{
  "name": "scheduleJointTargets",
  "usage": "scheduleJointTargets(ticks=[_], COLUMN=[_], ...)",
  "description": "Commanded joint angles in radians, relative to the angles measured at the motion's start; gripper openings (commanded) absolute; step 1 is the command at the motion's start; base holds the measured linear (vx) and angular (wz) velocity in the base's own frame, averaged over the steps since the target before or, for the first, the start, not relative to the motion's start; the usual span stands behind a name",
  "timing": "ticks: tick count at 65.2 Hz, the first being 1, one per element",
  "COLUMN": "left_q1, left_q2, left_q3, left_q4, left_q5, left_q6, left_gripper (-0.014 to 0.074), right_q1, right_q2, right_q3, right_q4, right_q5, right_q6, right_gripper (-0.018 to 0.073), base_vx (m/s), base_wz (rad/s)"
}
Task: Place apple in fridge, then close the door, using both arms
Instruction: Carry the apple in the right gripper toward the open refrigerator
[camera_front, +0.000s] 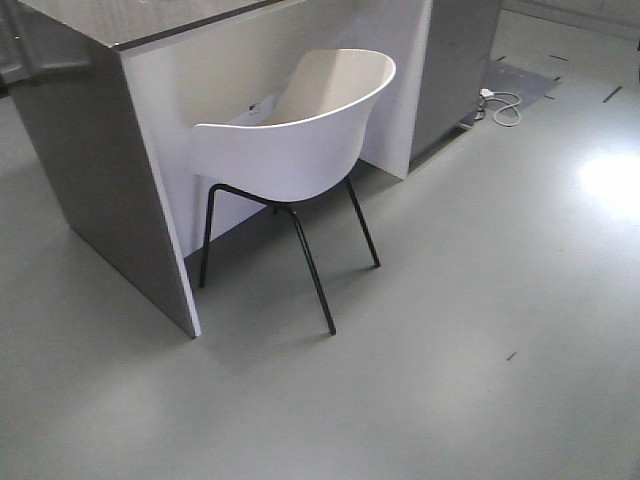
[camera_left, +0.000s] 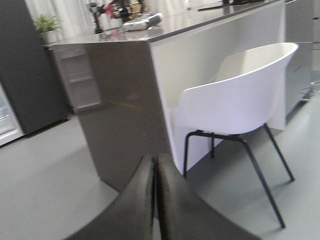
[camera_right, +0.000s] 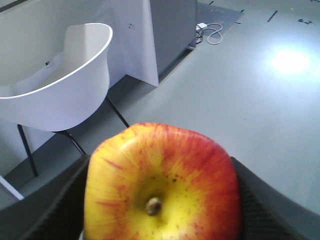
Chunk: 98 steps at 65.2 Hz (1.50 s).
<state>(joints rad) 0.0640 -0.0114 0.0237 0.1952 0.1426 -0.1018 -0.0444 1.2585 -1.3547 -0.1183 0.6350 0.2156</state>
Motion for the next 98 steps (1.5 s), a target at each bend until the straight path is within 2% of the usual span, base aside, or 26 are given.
scheduleJointTargets(ticks=[1, 98], left_q1=[-0.004, -0.004], left_q2=[-0.014, -0.014], left_q3=[-0.017, -0.017], left_q4=[-0.001, -0.001], left_q5=[-0.078, -0.078], left_q6=[-0.007, -0.007], left_gripper=[-0.0006, -0.0006], right_q1=[-0.004, -0.004], right_q2=[-0.028, -0.027], right_q3=[-0.030, -0.030], right_q4=[-0.009, -0.009], right_q5=[-0.073, -0.073], right_q6=[-0.008, -0.008], right_gripper=[0.0221, 0.0221], base_vx=[0.00, 0.03], base_wz=[0.45, 0.41])
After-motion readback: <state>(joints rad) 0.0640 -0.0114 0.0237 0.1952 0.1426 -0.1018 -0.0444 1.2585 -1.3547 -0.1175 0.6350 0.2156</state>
